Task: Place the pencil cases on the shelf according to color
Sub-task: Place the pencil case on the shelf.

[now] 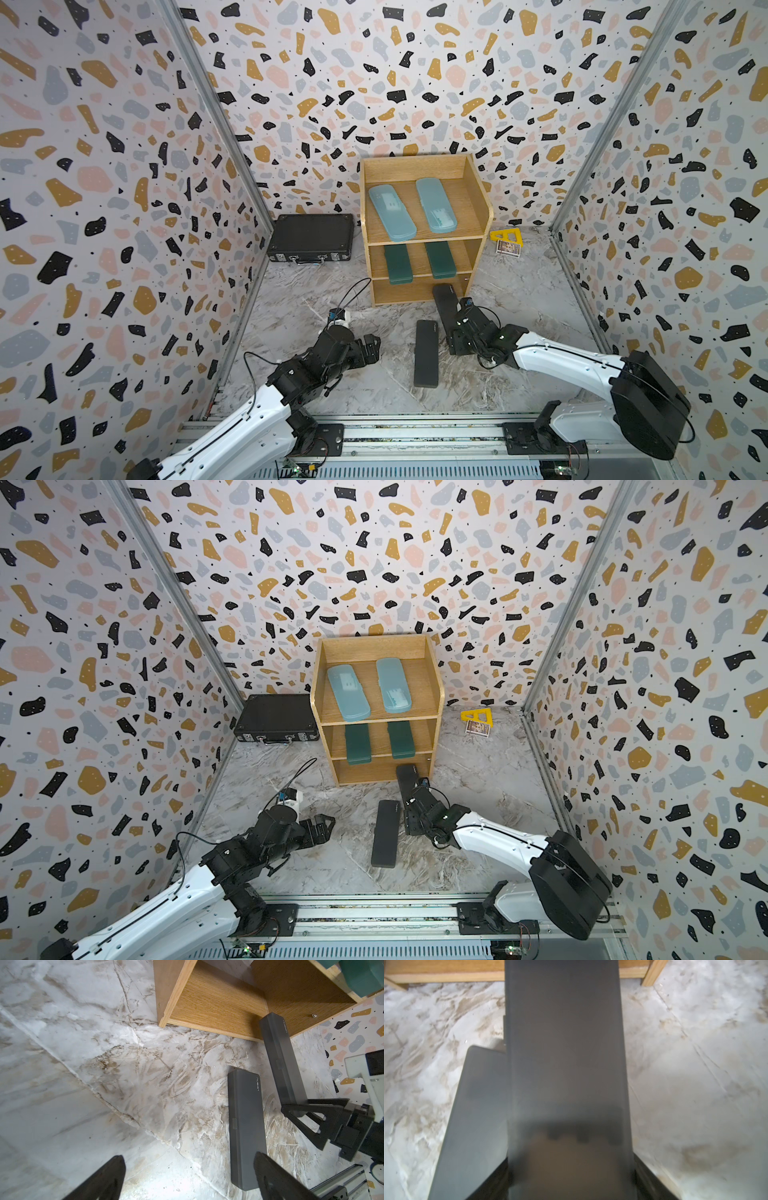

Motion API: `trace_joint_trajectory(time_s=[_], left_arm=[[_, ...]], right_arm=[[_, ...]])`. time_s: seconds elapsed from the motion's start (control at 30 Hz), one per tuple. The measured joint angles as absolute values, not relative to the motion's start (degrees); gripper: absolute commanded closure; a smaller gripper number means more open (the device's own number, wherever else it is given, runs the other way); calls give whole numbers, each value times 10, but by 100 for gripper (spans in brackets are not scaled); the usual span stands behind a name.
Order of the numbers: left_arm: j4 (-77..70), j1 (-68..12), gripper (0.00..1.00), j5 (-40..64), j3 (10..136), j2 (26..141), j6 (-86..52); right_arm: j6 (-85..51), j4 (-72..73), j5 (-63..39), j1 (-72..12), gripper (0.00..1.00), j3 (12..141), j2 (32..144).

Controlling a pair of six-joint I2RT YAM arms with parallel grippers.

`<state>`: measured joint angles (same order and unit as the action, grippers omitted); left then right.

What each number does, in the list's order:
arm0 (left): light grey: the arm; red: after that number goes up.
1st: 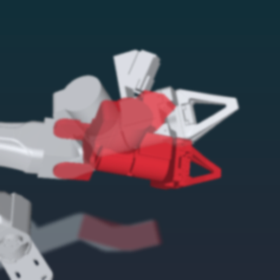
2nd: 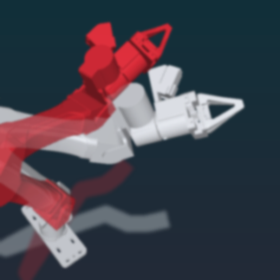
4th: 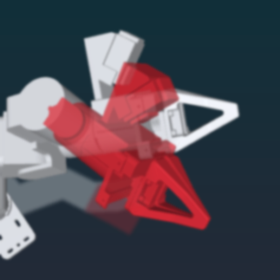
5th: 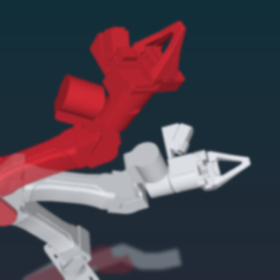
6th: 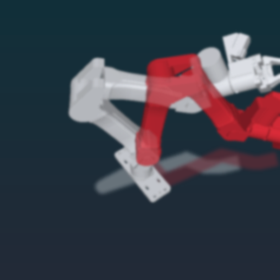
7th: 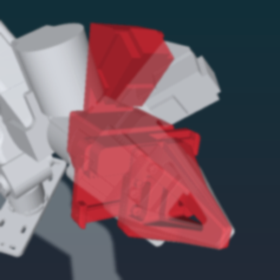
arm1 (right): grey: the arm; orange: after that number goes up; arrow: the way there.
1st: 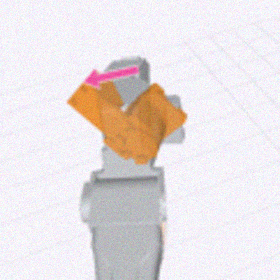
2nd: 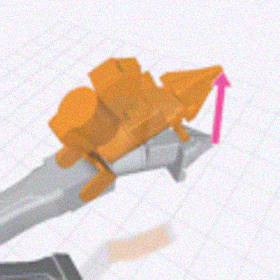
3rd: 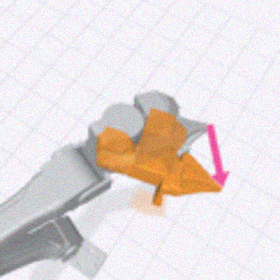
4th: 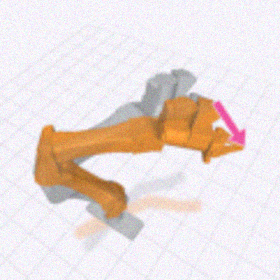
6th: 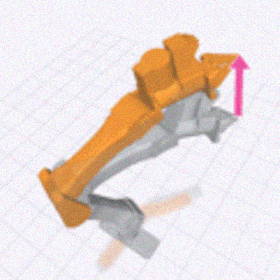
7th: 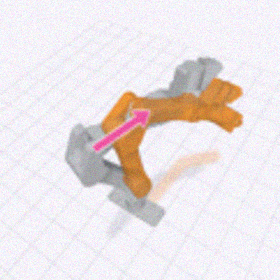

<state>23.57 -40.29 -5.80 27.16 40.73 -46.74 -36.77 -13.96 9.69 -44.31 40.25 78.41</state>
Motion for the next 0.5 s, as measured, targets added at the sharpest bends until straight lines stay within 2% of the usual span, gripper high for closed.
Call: trace_joint_trajectory(time_s=[0.5], left_arm=[[196,-403,0,-51,266,448,-467]], right_arm=[[-368,-81,85,-406,82,491,915]])
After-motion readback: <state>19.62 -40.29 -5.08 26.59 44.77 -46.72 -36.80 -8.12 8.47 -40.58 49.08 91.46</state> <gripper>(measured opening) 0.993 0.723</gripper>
